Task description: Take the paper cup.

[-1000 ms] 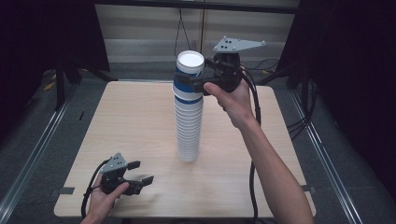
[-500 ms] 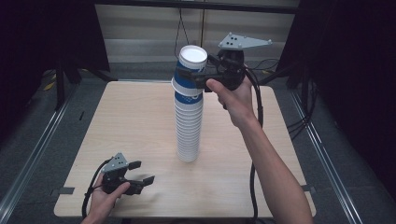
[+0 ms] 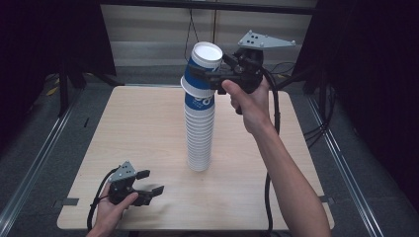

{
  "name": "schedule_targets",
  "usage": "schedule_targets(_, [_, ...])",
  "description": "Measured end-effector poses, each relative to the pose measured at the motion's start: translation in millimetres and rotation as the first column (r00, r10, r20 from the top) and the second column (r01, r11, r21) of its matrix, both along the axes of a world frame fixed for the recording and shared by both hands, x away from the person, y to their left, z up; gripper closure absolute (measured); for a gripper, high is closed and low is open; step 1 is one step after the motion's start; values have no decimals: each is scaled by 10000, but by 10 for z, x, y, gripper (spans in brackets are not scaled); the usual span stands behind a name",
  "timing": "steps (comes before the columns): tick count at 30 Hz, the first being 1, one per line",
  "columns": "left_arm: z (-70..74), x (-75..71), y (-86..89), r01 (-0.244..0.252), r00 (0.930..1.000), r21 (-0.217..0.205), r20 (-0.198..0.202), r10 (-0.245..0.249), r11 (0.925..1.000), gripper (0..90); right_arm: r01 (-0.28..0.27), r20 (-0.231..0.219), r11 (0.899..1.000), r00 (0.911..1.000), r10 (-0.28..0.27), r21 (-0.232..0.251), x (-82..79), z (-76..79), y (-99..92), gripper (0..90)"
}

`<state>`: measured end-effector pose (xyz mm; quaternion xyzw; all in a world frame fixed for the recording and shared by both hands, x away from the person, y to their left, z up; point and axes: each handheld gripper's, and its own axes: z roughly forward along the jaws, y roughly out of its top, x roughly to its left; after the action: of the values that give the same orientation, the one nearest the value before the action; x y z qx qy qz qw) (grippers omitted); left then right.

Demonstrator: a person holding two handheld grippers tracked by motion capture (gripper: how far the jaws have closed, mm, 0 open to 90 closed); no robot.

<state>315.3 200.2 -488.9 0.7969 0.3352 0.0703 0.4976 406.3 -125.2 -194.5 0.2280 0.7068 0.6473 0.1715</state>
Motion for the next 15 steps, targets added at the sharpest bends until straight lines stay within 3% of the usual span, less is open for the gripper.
schedule_targets(10, [3, -3, 7, -19, 10000, -36, 16, 19, 10000, 174, 248, 252, 9994, 9994, -254, 245, -34, 63, -56, 273])
schedule_targets(14, [-6, -3, 13, 19, 9991, -500, -417, -40, 9987, 191, 372, 402, 9980, 9984, -393, 517, -71, 78, -125, 275])
schedule_targets(15, [-6, 0, 16, 11, 9994, -408, -345, -25, 9992, 191, 395, 409, 9978, 9983, -417, 534, -77, 81, -135, 275])
